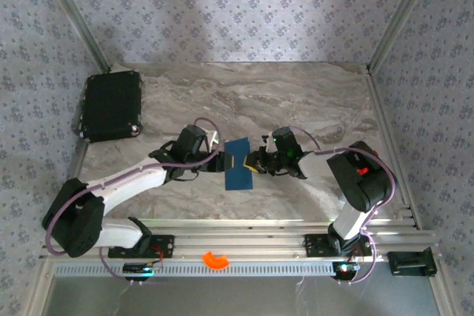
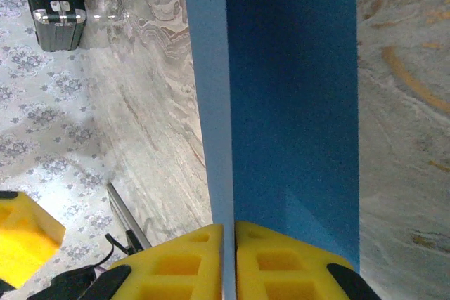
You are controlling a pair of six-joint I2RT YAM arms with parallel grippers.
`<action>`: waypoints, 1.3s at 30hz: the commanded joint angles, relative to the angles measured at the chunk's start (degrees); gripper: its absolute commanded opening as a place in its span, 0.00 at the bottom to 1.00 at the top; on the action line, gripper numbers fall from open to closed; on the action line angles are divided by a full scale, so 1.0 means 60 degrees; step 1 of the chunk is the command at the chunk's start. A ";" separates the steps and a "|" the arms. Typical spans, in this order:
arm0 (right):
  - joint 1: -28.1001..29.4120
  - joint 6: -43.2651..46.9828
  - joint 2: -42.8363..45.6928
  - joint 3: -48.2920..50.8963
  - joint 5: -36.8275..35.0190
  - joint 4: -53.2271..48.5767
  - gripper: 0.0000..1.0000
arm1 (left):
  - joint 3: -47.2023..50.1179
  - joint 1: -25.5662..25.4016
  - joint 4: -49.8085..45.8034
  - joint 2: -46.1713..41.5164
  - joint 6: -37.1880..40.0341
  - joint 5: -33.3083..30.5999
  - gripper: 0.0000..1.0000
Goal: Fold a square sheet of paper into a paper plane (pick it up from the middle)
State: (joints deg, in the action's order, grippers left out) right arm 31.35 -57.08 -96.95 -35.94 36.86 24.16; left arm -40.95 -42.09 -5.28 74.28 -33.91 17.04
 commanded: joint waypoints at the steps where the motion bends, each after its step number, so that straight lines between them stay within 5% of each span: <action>1: -0.0114 0.0230 -0.0177 -0.0168 0.0238 -0.0192 0.15 | 0.0203 -0.1075 0.0278 -0.0520 0.1152 -0.1606 0.52; 9: -0.0263 0.0299 -0.0329 -0.0285 0.0433 -0.0200 0.11 | 0.0479 -0.2555 -0.0053 -0.0435 0.1790 -0.3188 0.56; 24: -0.0337 0.0241 -0.0397 -0.0403 0.0426 -0.0458 0.08 | -0.1722 -0.5788 -0.1679 0.2497 0.3963 -0.8477 0.75; 32: -0.0334 0.0197 -0.0260 -0.0367 0.0375 -0.0510 0.08 | -0.2549 -0.6217 -0.2281 0.3762 0.3842 -1.0361 0.78; 39: -0.0348 0.0190 -0.0280 -0.0349 0.0418 -0.0428 0.08 | -0.2258 -0.6163 -0.1946 0.3478 0.4215 -1.0428 0.80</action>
State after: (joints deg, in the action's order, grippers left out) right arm 29.69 -56.27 -98.80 -37.15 39.38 22.28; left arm -54.43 -79.13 -16.34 96.44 -10.28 -42.94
